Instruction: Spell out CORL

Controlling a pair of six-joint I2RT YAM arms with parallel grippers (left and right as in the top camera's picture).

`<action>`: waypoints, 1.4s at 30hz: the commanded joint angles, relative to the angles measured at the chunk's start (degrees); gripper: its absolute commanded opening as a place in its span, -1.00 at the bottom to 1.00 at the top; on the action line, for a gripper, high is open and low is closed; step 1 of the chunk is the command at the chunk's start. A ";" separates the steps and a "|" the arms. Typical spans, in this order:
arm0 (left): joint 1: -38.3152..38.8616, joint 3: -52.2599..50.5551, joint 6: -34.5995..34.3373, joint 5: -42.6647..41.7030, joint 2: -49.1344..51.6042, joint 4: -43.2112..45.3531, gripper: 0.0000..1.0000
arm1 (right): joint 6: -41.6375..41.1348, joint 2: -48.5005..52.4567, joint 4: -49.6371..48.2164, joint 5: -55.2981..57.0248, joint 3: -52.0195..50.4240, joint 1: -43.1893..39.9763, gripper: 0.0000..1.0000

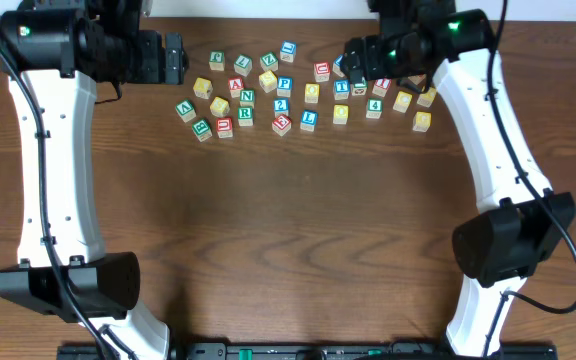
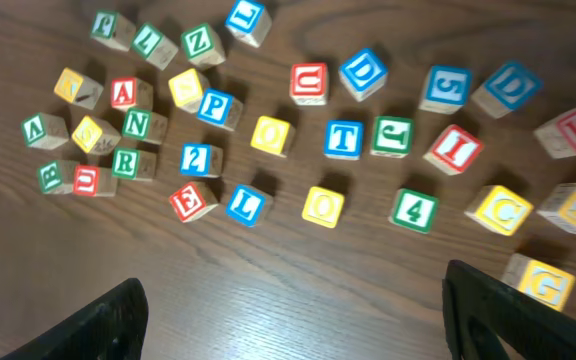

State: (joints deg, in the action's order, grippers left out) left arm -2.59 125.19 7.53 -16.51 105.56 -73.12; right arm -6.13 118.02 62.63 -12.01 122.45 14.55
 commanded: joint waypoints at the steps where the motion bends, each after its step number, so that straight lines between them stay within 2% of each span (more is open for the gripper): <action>1: -0.22 1.42 0.13 -1.07 -0.44 -0.15 0.95 | -1.49 0.66 0.02 0.09 0.00 1.05 0.78; 16: -0.13 -1.22 -0.39 -1.03 1.25 -0.15 0.95 | -2.45 0.66 2.16 0.48 0.00 0.79 0.79; 19: -0.13 -1.22 -2.12 -1.03 1.51 -0.13 0.96 | -3.34 0.66 2.36 1.03 0.00 0.76 0.79; 21: -0.11 -1.22 -4.96 -1.03 1.51 -0.13 0.96 | -6.91 0.66 2.82 4.15 0.00 0.76 0.81; 25: 0.15 -1.22 -8.74 -1.01 1.57 0.28 0.96 | -7.21 0.66 3.28 4.61 0.00 0.48 0.81; 31: 0.94 -1.22 -9.66 -0.76 1.62 0.48 0.98 | -13.20 0.66 4.83 8.94 0.00 -0.33 0.82; 37: 1.18 -1.22 -10.88 -0.79 1.62 0.46 0.98 | -16.17 0.74 5.22 9.11 0.00 -2.97 0.76; 42: 1.18 -1.22 -10.88 -0.79 1.62 -0.11 0.98 | -18.40 1.29 6.12 10.16 0.00 -6.47 0.64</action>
State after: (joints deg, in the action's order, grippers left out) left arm -1.43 124.51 -2.85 -16.64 106.43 -72.93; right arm -22.22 118.48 68.45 -3.29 122.45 9.69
